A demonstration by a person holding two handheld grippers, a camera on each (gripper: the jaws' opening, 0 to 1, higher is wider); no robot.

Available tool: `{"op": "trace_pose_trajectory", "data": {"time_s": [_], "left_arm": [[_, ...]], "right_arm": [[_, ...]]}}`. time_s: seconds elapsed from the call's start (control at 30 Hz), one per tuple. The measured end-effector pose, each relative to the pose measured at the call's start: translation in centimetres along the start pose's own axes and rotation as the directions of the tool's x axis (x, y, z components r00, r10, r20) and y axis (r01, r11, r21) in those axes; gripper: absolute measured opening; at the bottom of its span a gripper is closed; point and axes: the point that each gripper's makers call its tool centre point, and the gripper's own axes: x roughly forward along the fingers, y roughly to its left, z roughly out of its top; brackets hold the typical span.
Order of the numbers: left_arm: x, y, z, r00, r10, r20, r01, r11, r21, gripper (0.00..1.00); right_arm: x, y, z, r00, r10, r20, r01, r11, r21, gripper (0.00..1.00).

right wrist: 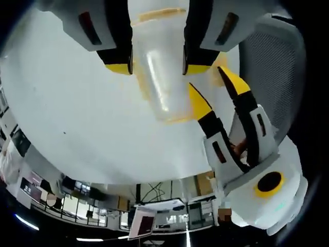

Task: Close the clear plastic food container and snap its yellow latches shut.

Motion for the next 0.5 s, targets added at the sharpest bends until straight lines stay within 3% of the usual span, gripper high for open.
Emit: {"op": "trace_pose_trajectory", "data": {"time_s": [0.33,0.5], "left_arm": [[0.4,-0.89,-0.4,1.0,0.009,-0.019,-0.009,0.999,0.038,0.25],[0.85,-0.52,-0.76,0.998,0.042,-0.042,-0.039,0.997,0.069,0.31]], "right_arm": [[0.33,-0.07,0.21,0.996,0.079,-0.035,-0.079,0.997,0.01,0.37],[0.43,-0.15,0.13,0.989,0.125,-0.077,-0.124,0.992,0.018,0.36]]}}
